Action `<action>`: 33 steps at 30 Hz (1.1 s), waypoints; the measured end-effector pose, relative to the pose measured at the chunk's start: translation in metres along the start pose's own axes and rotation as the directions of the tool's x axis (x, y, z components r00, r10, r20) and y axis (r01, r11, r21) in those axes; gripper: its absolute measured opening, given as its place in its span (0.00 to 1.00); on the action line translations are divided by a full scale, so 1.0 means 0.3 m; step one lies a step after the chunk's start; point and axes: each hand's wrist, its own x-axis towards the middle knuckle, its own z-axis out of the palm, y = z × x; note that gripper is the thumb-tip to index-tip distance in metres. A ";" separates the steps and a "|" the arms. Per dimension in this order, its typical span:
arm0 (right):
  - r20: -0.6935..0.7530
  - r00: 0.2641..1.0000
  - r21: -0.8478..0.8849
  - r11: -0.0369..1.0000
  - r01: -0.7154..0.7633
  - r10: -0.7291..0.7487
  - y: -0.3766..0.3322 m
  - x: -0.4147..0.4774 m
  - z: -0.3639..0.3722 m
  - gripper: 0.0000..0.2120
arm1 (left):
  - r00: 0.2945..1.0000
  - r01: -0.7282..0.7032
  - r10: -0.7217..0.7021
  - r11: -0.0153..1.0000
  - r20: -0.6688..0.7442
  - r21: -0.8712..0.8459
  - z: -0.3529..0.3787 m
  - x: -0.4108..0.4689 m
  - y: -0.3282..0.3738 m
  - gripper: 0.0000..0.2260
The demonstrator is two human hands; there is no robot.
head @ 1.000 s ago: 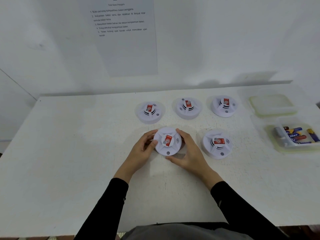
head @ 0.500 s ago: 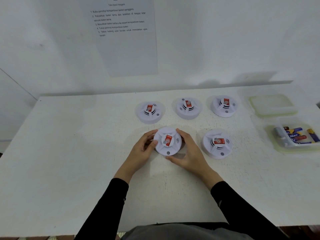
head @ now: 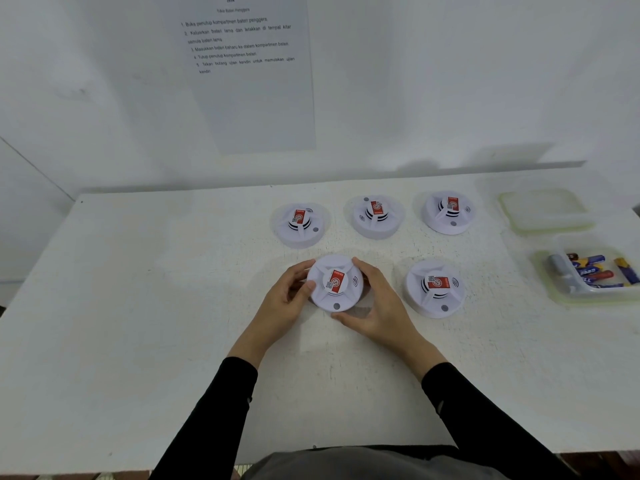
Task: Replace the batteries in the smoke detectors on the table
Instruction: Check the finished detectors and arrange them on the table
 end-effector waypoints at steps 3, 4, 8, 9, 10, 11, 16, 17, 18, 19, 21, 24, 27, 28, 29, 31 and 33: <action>0.003 1.000 -0.025 1.000 -0.006 0.006 0.003 -0.001 0.002 0.41 | 1.000 0.002 -0.002 1.000 -0.003 0.011 -0.001 -0.003 0.004 0.16; -0.007 1.000 -0.054 0.999 -0.003 0.002 0.006 -0.002 0.005 0.42 | 1.000 0.001 -0.001 1.000 -0.008 0.016 0.002 -0.005 0.007 0.16; -0.043 0.998 -0.169 0.985 0.030 -0.037 0.017 -0.004 0.012 0.42 | 0.999 -0.007 0.011 0.995 -0.035 0.100 0.017 -0.008 -0.002 0.13; -0.033 0.999 -0.172 0.985 0.030 -0.036 0.019 -0.004 0.012 0.42 | 0.999 0.002 0.003 0.992 -0.044 0.125 0.018 -0.006 -0.011 0.13; -0.025 0.999 -0.174 0.984 0.028 -0.033 0.020 -0.003 0.013 0.42 | 0.999 0.017 -0.011 0.990 -0.046 0.140 0.019 -0.004 -0.016 0.13; -0.023 0.999 -0.177 0.984 0.027 -0.032 0.021 -0.002 0.014 0.42 | 0.999 0.028 -0.022 0.988 -0.044 0.150 0.019 -0.002 -0.020 0.13; -0.016 0.999 -0.196 0.980 0.031 -0.035 0.015 -0.002 0.012 0.41 | 0.998 0.021 -0.013 0.989 -0.054 0.144 0.020 -0.004 0.002 0.13; -0.011 0.999 -0.199 0.979 0.032 -0.035 0.015 -0.002 0.011 0.42 | 0.998 0.018 -0.010 0.990 -0.055 0.142 0.021 -0.005 0.006 0.13; 0.007 1.000 -0.202 0.979 0.029 -0.028 0.013 0.000 0.009 0.42 | 0.999 0.021 -0.015 0.990 -0.051 0.140 0.022 -0.004 0.009 0.13; 0.035 0.999 -0.195 0.981 0.014 -0.007 0.010 0.002 0.005 0.44 | 0.999 0.032 -0.026 0.990 -0.045 0.140 0.021 -0.006 0.009 0.13; 0.122 0.987 -0.108 0.990 -0.093 0.106 -0.011 0.011 -0.012 0.49 | 0.997 0.067 -0.060 0.990 -0.053 0.124 0.013 -0.001 0.012 0.13; 0.190 0.951 0.127 0.955 -0.268 0.242 -0.038 0.057 -0.050 0.37 | 0.981 0.104 -0.086 0.990 -0.173 0.094 -0.021 0.055 0.030 0.13; 0.107 0.961 0.228 0.934 -0.275 0.256 -0.062 0.184 -0.062 0.19 | 0.927 0.114 -0.064 0.987 -0.370 0.114 -0.072 0.167 0.068 0.17; 0.106 0.952 0.243 0.921 -0.304 0.286 -0.072 0.237 -0.057 0.19 | 0.915 0.145 -0.088 0.982 -0.393 0.117 -0.091 0.210 0.071 0.23; 0.126 0.938 0.240 0.908 -0.344 0.323 -0.079 0.289 -0.048 0.19 | 0.909 0.198 -0.124 0.969 -0.398 0.150 -0.106 0.251 0.072 0.30; 0.191 0.909 0.227 0.884 -0.408 0.370 -0.086 0.381 -0.024 0.20 | 0.895 0.331 -0.207 0.902 -0.395 0.277 -0.128 0.320 0.047 0.36; 0.241 0.876 0.205 0.861 -0.466 0.417 -0.086 0.452 0.001 0.21 | 0.872 0.400 -0.260 0.866 -0.413 0.299 -0.138 0.362 0.019 0.31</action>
